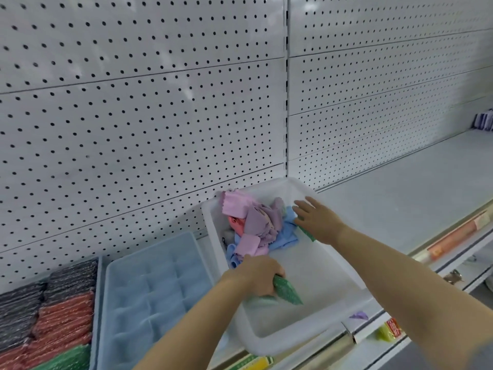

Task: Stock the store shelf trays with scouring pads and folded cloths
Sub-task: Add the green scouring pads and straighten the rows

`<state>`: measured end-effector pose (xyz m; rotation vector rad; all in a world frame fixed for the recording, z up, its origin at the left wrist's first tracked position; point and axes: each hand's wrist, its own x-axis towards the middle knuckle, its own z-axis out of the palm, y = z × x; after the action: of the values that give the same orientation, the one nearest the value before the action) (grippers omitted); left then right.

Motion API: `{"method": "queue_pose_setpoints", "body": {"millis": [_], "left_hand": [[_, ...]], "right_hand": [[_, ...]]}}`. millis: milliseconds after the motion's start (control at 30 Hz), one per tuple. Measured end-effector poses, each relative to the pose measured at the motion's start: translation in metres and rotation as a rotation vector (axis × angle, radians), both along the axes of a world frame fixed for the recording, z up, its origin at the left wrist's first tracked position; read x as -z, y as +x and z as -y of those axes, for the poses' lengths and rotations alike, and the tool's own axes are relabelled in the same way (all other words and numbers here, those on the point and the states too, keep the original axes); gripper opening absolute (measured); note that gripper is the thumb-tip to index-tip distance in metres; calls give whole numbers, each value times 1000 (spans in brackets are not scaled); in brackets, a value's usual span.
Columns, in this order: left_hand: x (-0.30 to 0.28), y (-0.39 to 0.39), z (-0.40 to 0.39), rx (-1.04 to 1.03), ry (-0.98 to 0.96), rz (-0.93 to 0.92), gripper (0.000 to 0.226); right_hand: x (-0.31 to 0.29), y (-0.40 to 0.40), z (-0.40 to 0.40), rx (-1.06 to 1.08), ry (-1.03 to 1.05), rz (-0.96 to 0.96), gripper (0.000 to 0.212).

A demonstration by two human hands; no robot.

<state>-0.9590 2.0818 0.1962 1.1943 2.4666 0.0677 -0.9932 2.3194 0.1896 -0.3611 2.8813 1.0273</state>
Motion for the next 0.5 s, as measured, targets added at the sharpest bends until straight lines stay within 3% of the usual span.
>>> {"method": "queue_pose_setpoints", "body": {"millis": [167, 267, 400, 500], "left_hand": [[-4, 2, 6, -137, 149, 63, 37], [-10, 5, 5, -185, 211, 2, 39], [-24, -2, 10, -321, 489, -9, 41], [-43, -14, 28, -420, 664, -43, 61]], "right_hand": [[14, -23, -13, -177, 61, -92, 36], [9, -19, -8, -280, 49, -216, 8], [-19, -10, 9, -217, -312, -324, 40], [-38, -2, 21, -70, -622, -374, 64]]}}
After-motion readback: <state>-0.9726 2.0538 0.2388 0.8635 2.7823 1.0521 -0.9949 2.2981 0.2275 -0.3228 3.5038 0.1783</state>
